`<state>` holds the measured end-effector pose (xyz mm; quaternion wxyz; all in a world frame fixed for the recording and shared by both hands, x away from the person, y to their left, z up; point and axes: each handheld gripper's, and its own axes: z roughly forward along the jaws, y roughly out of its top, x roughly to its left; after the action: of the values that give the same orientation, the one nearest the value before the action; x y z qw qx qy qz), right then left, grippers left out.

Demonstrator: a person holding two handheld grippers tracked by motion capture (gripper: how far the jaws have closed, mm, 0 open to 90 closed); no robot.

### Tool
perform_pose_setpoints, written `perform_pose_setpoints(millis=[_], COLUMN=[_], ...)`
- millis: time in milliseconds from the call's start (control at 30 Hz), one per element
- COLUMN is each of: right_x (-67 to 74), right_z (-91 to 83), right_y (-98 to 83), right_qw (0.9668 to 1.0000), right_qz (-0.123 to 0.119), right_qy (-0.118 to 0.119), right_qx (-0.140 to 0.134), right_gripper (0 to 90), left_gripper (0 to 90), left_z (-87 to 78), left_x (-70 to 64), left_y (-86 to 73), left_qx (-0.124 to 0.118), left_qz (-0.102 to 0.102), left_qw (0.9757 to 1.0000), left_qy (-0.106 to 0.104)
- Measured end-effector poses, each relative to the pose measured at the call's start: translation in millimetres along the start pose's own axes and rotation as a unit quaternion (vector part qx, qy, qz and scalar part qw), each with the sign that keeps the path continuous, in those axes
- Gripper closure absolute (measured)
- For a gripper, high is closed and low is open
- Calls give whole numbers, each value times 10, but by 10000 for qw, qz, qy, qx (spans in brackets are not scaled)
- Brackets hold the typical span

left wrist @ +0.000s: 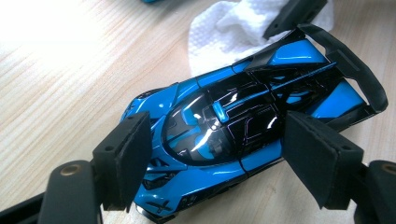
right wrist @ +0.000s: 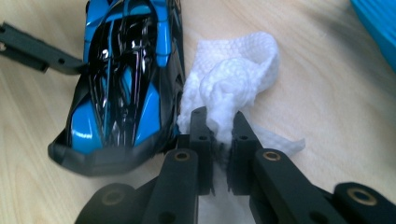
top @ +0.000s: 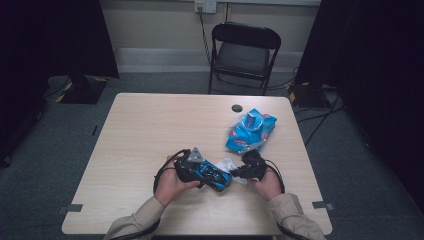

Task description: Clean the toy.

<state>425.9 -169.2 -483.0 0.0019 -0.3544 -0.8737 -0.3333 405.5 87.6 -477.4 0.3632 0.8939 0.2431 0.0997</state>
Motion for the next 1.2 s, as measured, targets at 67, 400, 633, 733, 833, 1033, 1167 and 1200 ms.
perform_pose_setpoints(millis=[67,400,633,733,833,1033,1167,1200], right_x=[2,43,-42,-54,-38,5,41,56], right_z=[-20,-154,-392,-477,-509,-403,-260,-204], right_y=[-25,-181,-171,-76,74,381,564,616], right_qw=[10000,9997,9999,9996,9992,9983,9981,9980], right_qz=[-3,-164,-37,-37,-78,-181,-223,-253], right_qy=[23,104,-80,-127,-185,-353,-369,-372], right_qx=[18,144,-108,-232,-340,-418,-440,-444], right_gripper=[838,838,838,838,838,838,838,838], left_gripper=[244,246,247,247,247,247,247,247], left_z=[-3,-3,-5,-3,-3,-2,0,0], left_x=[0,-3,-8,-8,-10,-14,-13,-13], left_y=[0,0,7,9,9,9,3,1], left_qx=[19,16,53,48,44,48,12,1], left_qz=[3,-17,-28,-24,-27,-31,-24,-17], left_qw=[10000,10000,10000,10000,10000,10000,10000,10000], left_qy=[3,5,9,1,2,-7,-4,3])
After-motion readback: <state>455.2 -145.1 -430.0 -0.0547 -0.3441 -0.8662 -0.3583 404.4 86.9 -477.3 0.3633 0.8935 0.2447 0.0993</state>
